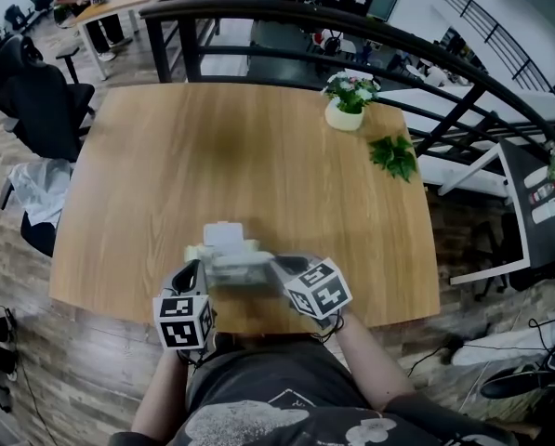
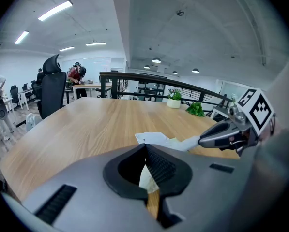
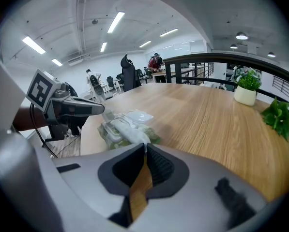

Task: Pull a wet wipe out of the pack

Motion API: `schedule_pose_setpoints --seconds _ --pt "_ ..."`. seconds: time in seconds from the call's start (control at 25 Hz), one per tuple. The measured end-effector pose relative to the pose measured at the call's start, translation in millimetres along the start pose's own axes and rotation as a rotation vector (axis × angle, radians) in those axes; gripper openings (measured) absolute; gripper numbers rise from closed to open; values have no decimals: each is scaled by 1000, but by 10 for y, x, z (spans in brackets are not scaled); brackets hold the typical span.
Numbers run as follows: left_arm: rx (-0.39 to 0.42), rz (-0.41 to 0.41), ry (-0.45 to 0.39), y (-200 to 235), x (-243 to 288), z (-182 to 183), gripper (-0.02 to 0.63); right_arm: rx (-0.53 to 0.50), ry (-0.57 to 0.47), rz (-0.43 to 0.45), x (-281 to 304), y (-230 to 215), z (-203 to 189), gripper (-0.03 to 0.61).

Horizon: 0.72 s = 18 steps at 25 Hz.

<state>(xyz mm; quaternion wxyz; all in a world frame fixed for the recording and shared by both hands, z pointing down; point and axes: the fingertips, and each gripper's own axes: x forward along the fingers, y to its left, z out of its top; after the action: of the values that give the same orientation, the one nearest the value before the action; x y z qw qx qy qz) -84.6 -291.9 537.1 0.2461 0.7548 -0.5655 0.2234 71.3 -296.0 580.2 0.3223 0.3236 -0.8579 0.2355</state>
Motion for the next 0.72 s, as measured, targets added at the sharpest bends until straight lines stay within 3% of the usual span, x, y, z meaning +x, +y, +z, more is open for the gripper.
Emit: schedule_pose_setpoints --seconds 0.72 --pt "17 -26 -6 -17 19 6 15 -7 -41 -21 -169 -40 84 35"
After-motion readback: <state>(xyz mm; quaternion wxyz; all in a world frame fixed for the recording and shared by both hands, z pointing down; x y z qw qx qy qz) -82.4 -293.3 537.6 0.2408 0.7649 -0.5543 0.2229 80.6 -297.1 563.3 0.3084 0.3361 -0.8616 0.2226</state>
